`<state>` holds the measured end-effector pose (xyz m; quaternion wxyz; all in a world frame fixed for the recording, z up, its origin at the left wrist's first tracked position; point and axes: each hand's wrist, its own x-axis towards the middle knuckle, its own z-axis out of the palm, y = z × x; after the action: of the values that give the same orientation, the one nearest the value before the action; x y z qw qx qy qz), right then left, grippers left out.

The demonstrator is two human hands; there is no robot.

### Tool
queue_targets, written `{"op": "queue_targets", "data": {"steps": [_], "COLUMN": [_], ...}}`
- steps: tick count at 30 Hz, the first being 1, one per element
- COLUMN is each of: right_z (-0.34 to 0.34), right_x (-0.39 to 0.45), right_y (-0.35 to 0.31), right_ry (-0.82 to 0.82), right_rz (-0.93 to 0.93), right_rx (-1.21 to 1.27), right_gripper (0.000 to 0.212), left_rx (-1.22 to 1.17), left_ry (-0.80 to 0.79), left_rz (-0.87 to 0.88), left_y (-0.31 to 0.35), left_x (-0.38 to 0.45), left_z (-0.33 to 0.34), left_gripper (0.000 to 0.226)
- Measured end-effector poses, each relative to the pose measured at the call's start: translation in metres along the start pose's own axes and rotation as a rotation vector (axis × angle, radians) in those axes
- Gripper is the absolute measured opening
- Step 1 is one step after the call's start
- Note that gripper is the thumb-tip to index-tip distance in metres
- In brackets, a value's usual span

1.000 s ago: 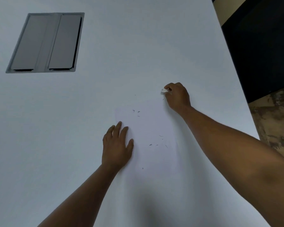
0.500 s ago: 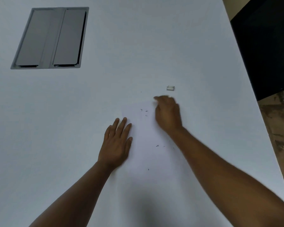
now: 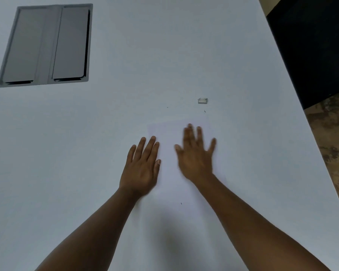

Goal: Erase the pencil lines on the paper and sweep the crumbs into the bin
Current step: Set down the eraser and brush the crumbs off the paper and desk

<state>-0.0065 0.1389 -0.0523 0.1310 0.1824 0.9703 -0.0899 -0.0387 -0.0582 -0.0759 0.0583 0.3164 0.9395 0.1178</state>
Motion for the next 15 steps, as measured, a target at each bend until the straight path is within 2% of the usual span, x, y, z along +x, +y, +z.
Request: {"op": "queue_targets", "data": {"steps": [3,5,8,12,15], "right_z": [-0.002,-0.006,-0.010,-0.011,-0.010], "right_x": [-0.013,-0.019,-0.013,0.011,0.036], "right_y": [0.032,0.033,0.005,-0.049,-0.065], "right_ry": [0.049,0.068,0.055,0.042,0.003], "right_rz": [0.241,0.259,0.149,-0.102,-0.168], "right_rx": [0.069,0.079,0.121,0.094,0.048], "right_gripper": [0.071,0.073,0.068,0.062,0.063], "left_rx": [0.005,0.011,0.008,-0.001,-0.012], "left_ry": [-0.015,-0.020,-0.015,-0.037,-0.045], "left_rz": [-0.009,-0.014,-0.015,-0.005,0.005], "left_y": [-0.001,-0.002,-0.001,-0.002,-0.003], "left_x": [0.000,0.000,0.001,0.001,0.001], "left_z": [0.002,0.002,0.000,0.000,0.000], "left_gripper": [0.058,0.059,0.059,0.060,0.060]}}
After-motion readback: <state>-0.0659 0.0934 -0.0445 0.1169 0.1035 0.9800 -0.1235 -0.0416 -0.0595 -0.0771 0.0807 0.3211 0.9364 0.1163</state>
